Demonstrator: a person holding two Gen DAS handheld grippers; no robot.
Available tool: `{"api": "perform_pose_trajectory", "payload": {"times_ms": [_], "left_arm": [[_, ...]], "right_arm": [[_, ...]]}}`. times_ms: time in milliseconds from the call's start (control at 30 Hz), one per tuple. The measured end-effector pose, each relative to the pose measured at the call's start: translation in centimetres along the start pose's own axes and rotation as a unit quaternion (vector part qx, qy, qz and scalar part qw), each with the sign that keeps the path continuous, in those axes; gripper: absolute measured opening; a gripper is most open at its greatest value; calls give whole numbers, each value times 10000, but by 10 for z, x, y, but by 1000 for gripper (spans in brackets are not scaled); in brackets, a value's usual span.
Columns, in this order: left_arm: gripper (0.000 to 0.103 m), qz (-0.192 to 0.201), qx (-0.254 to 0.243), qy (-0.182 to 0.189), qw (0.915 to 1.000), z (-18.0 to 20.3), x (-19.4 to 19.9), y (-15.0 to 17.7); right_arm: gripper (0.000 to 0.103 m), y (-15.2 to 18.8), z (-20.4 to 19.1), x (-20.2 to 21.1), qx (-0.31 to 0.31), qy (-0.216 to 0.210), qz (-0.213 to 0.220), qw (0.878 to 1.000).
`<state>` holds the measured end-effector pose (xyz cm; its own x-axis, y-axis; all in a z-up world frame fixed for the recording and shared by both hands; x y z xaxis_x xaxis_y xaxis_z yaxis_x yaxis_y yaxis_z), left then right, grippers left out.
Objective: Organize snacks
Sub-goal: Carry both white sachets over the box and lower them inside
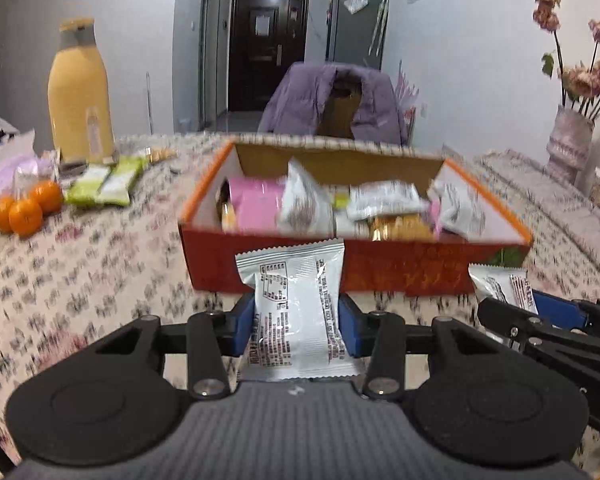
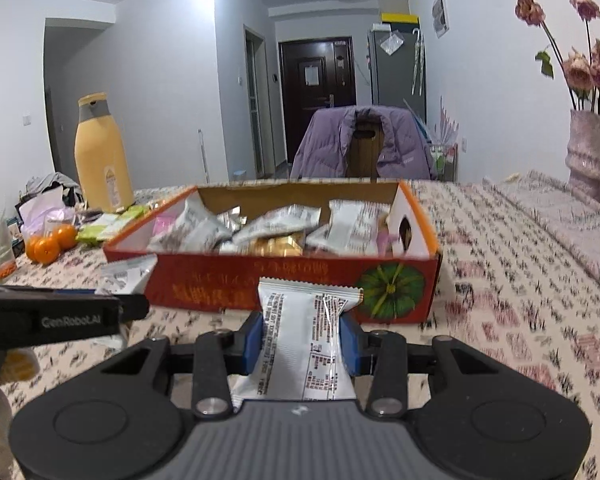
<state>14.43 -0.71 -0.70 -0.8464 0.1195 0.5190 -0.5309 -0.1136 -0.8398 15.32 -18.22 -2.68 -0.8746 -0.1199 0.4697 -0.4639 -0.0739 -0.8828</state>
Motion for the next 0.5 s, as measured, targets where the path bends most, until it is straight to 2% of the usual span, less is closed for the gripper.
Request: {"api": "perform_pose_trajectory", "payload": {"times_ms": [267,500], "left_arm": [[44,473,-250,65,9985,1,0,-43],[44,591,-510,52,9969,9,-19,-73]], "right_arm": [[40,-41,-2,-7,65,83,424,9990],[40,-77,-4,-32,128,153,605,9980]]}}
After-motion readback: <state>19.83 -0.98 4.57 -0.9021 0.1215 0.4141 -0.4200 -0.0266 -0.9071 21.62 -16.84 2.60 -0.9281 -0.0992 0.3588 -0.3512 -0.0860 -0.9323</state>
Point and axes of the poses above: each gripper's, at about its wrist camera, not at the fingertips, and x roughly against the way its jaws point, z to its right, y to its underside, the point moved 1 cm from there along -x, roughly the way its jaws point, and after that the axes turned 12 degrees about y, right-handed, at the moved point
